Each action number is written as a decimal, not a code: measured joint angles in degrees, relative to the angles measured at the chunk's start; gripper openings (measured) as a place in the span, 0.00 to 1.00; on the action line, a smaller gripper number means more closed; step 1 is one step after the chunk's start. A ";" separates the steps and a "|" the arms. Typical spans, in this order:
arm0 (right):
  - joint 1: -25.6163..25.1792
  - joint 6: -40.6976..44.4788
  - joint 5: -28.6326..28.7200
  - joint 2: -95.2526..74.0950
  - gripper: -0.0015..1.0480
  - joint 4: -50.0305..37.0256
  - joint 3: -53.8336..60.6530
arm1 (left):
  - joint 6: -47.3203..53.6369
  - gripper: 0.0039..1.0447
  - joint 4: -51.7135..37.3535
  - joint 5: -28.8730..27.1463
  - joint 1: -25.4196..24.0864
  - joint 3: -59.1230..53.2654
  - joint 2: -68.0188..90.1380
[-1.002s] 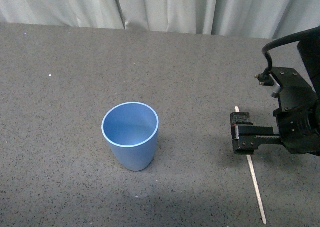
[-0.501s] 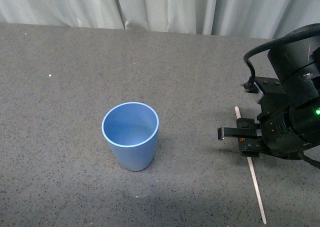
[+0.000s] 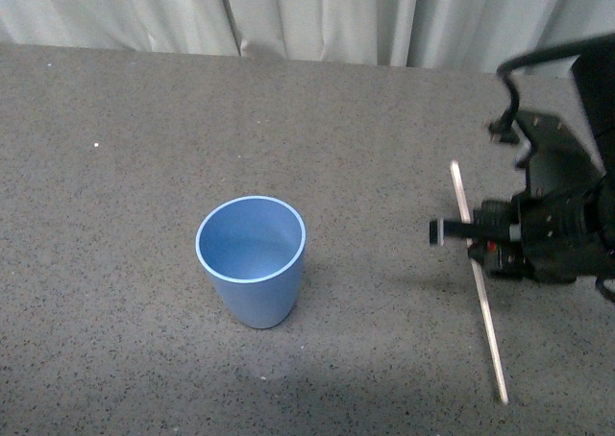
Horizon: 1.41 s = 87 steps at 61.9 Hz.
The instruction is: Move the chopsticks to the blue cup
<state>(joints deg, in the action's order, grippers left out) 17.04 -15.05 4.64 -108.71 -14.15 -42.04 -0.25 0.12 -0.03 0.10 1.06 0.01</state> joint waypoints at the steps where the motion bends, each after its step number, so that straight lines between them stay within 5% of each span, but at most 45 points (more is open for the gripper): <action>1: 0.22 0.52 0.09 1.60 0.01 -2.32 0.68 | 0.00 0.94 0.00 0.00 0.00 0.00 0.00; 10: 3.13 6.21 -1.01 9.57 0.01 -19.30 4.02 | 0.00 0.94 0.00 0.00 0.00 0.00 0.00; 26: 10.32 11.41 8.02 8.90 0.01 -47.74 5.29 | 0.02 0.94 0.00 0.00 0.00 0.00 0.00; 43: 16.87 11.19 14.53 2.16 0.01 -48.70 1.29 | 0.00 0.94 0.00 0.00 0.00 0.00 0.00; 69: 17.40 10.29 16.55 -2.62 0.02 -43.19 1.14 | 0.00 0.94 0.00 0.02 0.00 0.00 0.00; 87: 16.02 9.90 18.10 0.55 0.61 -42.18 2.51 | 0.00 0.94 0.00 0.02 0.00 0.00 0.00</action>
<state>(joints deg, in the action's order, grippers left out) 33.06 -5.15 22.74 -108.16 -56.34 -39.53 -0.25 0.12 -0.01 0.10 1.06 0.01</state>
